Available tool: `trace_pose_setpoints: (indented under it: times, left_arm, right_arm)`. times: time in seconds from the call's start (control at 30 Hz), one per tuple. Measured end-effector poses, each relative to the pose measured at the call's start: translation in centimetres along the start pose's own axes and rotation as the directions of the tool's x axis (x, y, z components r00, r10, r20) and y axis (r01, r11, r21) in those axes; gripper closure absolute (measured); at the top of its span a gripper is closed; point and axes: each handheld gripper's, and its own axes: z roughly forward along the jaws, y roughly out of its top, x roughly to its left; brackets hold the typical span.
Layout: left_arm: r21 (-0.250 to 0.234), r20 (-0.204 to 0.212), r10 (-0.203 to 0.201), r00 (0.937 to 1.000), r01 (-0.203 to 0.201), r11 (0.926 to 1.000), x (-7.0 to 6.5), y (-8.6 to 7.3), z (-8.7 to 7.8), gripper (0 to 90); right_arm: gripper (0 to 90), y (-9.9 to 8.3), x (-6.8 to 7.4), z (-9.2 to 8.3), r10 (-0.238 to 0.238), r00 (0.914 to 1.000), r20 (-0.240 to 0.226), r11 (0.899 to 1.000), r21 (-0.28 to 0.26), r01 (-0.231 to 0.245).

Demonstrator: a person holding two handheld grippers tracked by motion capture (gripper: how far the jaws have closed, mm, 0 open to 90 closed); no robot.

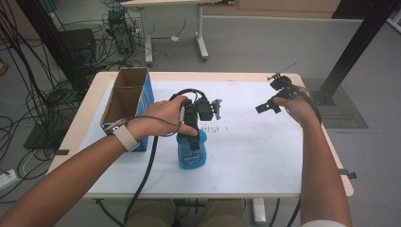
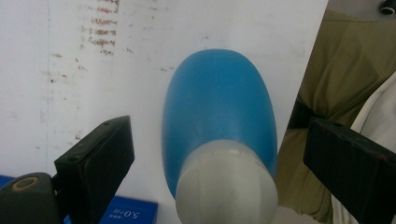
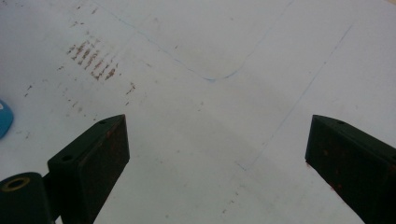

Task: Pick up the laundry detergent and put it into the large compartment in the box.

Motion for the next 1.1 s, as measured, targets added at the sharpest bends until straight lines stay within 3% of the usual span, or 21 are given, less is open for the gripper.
trace_pose_setpoints:
  times: [1.1]
  left_arm:
    - [-0.007,0.000,-0.001,1.0000,0.001,1.0000,-0.10,-0.14,0.10,9.1]
  right_arm:
    - [6.3,-0.05,0.09,-0.02,-0.001,1.0000,-0.002,1.000,-0.003,0.001]
